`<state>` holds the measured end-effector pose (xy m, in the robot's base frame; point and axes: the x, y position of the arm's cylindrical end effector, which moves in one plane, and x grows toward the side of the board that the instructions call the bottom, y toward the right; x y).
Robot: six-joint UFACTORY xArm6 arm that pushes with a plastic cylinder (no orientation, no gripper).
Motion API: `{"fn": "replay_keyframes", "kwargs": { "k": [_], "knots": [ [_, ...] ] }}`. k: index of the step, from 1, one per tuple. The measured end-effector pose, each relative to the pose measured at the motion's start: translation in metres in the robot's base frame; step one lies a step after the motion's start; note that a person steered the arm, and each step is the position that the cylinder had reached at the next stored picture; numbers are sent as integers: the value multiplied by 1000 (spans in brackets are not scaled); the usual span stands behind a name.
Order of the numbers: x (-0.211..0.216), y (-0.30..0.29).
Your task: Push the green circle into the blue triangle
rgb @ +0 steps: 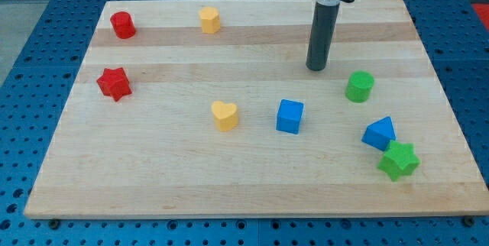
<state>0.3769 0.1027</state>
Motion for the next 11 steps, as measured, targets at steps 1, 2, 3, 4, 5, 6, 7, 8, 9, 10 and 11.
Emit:
{"fn": "replay_keyframes", "kwargs": {
  "k": [1,2,3,4,5,6,7,8,9,10,11],
  "knots": [
    [-9,1],
    [-25,5],
    [-25,5],
    [-15,31],
    [-1,44],
    [8,55],
    [18,57],
    [47,57],
    [60,57],
    [86,57],
    [89,57]
  ]
}}
